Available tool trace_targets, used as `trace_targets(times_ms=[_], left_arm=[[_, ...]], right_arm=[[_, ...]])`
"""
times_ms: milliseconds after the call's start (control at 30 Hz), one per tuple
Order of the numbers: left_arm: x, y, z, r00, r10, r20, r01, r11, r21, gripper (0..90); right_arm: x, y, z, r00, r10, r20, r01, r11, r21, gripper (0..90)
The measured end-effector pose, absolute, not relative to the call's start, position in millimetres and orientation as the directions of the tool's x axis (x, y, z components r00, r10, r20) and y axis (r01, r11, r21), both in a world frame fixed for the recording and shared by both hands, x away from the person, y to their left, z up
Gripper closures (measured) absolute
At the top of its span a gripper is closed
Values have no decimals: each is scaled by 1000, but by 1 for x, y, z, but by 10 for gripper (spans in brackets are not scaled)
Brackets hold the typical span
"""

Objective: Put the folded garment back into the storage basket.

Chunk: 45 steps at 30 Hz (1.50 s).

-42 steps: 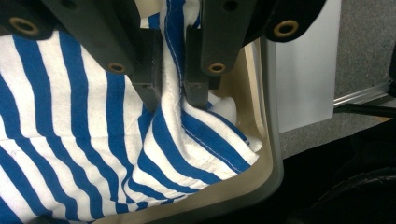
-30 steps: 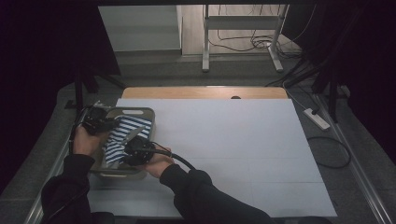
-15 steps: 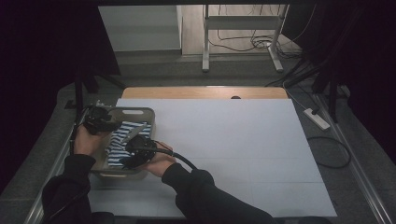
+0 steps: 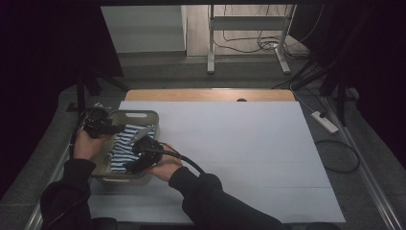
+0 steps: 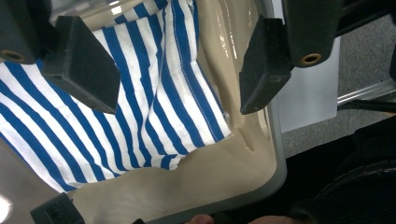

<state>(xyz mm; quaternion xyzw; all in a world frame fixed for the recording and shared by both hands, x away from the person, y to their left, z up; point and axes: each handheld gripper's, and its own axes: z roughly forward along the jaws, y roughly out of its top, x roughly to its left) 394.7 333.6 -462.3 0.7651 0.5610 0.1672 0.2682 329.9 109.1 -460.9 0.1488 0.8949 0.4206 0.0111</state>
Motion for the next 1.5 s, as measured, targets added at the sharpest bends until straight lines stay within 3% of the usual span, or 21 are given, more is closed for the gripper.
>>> trace_targets(times_ms=[367,800,1167,1500], left_arm=[[390,339,-460,294,949,-113,761,-160,628,237],[378,332,-456,317,942,-106,733,-173,657,85],[364,330,-450,344,926,-157,690,-135,711,16],[357,327,-450,367,918,-149,650,-139,747,1]], right_arm=[[330,107,-460,-957,273,94,246,599,762,200],[335,101,-457,-954,275,121,267,594,759,93],[336,93,-456,-958,260,118,256,601,757,0],[337,76,-453,-959,260,114,255,612,749,0]])
